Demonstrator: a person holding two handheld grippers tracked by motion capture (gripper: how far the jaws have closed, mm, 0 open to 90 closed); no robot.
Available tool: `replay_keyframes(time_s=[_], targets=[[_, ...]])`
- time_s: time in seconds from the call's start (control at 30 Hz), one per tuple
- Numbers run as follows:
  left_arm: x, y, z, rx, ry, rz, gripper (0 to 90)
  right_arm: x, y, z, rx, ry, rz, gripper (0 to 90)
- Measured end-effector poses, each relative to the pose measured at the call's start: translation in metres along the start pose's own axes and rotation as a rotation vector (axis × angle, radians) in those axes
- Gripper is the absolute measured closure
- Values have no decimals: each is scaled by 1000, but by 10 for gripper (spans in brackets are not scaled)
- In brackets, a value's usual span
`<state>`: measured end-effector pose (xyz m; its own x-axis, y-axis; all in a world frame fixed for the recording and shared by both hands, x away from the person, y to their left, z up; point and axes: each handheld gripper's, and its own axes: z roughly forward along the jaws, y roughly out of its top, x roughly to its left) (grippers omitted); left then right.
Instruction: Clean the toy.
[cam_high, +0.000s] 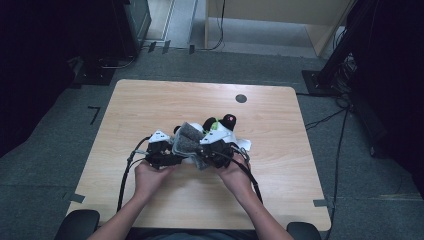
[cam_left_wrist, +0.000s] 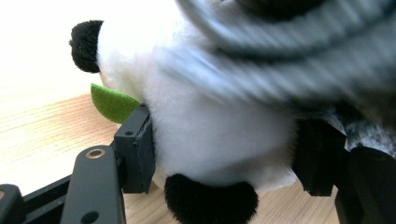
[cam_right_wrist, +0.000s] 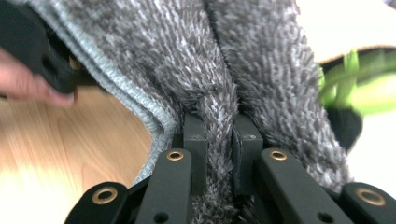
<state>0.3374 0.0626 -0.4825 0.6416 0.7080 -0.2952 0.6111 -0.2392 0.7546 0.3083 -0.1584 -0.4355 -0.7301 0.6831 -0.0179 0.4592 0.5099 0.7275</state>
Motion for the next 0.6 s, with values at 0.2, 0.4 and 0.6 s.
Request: replay_keyframes(time_s=[0.2,0.4,0.6], targets=[[3,3,1,4,-16,-12,347,-9,-17,-17,61,-35,19,809],[2,5,3,8,-16,2,349,-19,-21,-38,38,-91,39,809],[1,4,3,12,-10,13,349,-26,-19,-49,8,-101,57,809]])
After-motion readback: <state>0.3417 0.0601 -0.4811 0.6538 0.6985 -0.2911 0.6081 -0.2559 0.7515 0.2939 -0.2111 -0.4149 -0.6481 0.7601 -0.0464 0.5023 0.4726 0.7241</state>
